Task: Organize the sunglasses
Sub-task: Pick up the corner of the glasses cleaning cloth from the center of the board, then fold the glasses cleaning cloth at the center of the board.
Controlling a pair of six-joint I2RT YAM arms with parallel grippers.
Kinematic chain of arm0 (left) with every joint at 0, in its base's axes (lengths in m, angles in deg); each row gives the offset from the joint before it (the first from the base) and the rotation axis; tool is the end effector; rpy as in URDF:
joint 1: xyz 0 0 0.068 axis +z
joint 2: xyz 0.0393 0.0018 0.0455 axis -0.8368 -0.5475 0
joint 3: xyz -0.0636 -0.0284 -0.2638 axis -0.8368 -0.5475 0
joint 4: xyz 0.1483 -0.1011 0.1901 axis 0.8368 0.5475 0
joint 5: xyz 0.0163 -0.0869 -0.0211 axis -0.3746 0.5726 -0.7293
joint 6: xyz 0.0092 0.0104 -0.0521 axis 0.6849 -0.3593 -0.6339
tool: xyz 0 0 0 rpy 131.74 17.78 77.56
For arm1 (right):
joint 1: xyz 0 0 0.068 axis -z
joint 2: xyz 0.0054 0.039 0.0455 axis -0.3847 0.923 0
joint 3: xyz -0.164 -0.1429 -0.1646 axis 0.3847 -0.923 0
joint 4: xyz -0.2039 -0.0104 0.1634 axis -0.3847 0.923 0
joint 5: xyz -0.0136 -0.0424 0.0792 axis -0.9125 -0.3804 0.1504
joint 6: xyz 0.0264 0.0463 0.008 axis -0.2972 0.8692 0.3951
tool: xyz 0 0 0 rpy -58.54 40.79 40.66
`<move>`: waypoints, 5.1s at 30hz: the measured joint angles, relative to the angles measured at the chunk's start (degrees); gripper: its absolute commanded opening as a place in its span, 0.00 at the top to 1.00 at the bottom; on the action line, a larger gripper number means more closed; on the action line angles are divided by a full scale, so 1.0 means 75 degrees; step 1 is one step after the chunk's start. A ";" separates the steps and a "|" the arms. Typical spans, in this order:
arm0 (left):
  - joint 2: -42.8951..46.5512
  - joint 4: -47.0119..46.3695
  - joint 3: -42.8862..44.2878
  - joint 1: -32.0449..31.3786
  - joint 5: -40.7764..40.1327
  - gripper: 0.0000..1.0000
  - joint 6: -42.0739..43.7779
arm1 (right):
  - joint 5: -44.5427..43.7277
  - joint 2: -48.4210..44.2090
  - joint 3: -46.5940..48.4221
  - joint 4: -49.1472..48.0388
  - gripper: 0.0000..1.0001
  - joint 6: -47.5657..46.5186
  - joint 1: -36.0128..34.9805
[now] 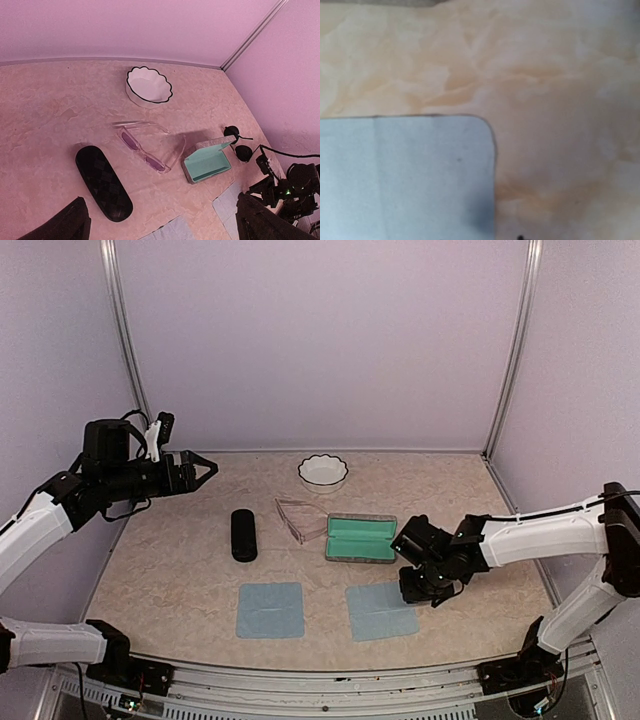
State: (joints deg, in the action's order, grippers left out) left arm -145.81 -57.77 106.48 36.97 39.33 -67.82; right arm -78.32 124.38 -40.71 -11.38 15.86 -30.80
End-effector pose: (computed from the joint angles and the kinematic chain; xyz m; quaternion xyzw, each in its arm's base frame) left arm 0.2106 -0.0873 0.3347 0.0757 0.8331 -0.3023 0.4569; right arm 0.1616 0.2055 0.1647 0.0016 0.9830 0.0590 0.1738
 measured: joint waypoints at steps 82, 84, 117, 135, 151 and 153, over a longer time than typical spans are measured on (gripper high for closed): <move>-0.0044 -0.0035 -0.0213 0.0006 -0.0020 0.01 0.0041 | 0.0845 0.0280 0.0577 0.0087 1.00 -0.0959 -0.0017; -0.0032 -0.0038 -0.0224 0.0006 -0.0020 0.01 0.0058 | 0.0924 0.0428 0.0647 0.0032 1.00 -0.0968 -0.0082; 0.0315 0.0012 -0.0289 0.0026 -0.0152 0.01 0.0201 | 0.1763 0.1262 0.1139 -0.0291 1.00 -0.0982 -0.0323; 0.0356 0.0058 -0.0364 0.0026 -0.0160 0.01 0.0204 | 0.1950 0.1612 0.1326 -0.0297 0.86 -0.1017 -0.0364; 0.0353 0.0061 -0.0408 0.0026 -0.0154 0.01 0.0201 | 0.2792 0.1428 0.1043 -0.0612 0.83 -0.1239 -0.0513; 0.0353 0.0061 -0.0408 0.0026 -0.0154 0.01 0.0201 | 0.2824 0.1335 0.0985 -0.0603 0.81 -0.1250 -0.0554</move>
State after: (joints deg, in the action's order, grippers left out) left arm -143.17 -57.31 103.42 37.17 38.17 -66.32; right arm -57.14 134.39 -33.32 -15.90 6.49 -34.96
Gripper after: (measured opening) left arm 0.988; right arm 0.169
